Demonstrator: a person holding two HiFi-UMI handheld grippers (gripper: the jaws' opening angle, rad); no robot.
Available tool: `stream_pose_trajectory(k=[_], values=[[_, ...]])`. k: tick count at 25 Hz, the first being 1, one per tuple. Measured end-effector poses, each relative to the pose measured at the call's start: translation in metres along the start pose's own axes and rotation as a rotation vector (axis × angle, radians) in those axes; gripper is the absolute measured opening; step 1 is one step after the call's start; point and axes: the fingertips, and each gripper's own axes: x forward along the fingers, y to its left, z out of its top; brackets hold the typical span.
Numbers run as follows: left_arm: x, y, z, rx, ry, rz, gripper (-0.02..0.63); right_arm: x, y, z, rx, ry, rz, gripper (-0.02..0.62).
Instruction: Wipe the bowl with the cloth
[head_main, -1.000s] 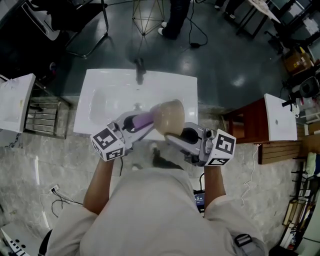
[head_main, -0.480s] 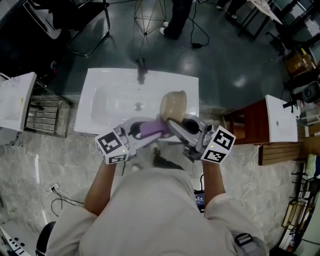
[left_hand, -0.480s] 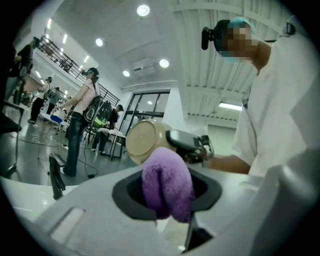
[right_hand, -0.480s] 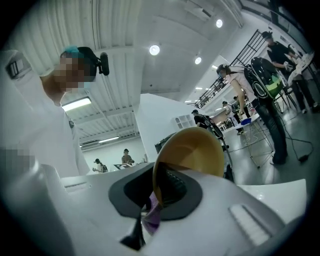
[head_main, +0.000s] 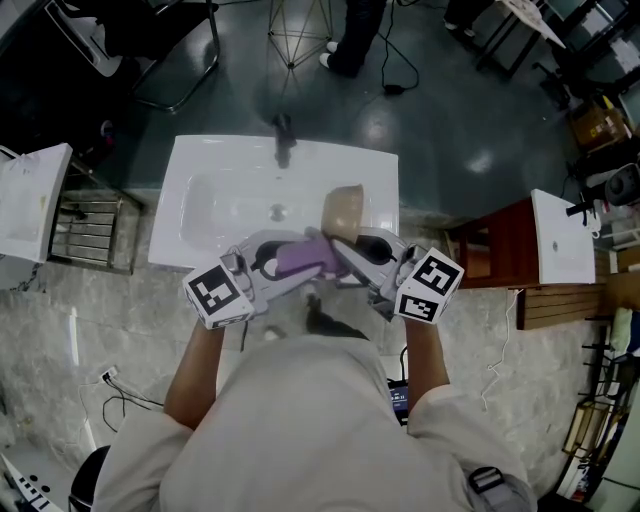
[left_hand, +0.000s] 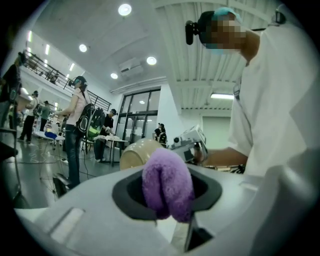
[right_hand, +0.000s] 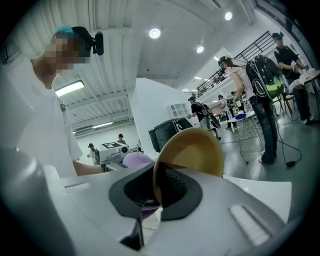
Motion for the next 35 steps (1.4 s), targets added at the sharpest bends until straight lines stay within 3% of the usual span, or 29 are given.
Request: stream_pose_trajectory(k=[8,12,14,19,27,35], values=[[0.002,0.002,0.021,0.029,-0.078,0.011,0.124,0.001,-0.010,-0.014,-0.029,0.081,-0.036,0.011],[0.000,0.012,0.026,0.018,-0.115,0.051,0.124,0.010,-0.002,-0.042,-0.139,0.256,-0.038,0.012],[0.002,0.015,0.028,0.024,-0.113,0.064,0.124,0.015,0.008,-0.052,-0.161,0.295,-0.011,0.013],[0.004,0.033,0.031,0.012,-0.111,0.152,0.124,0.015,0.021,-0.056,-0.143,0.283,0.032,0.023],[-0.002,0.065,0.027,-0.031,-0.112,0.304,0.124,0.004,0.058,-0.042,-0.102,0.162,0.238,0.029],[-0.006,0.069,0.012,-0.080,-0.113,0.305,0.124,-0.014,0.072,-0.027,-0.066,0.073,0.342,0.030]])
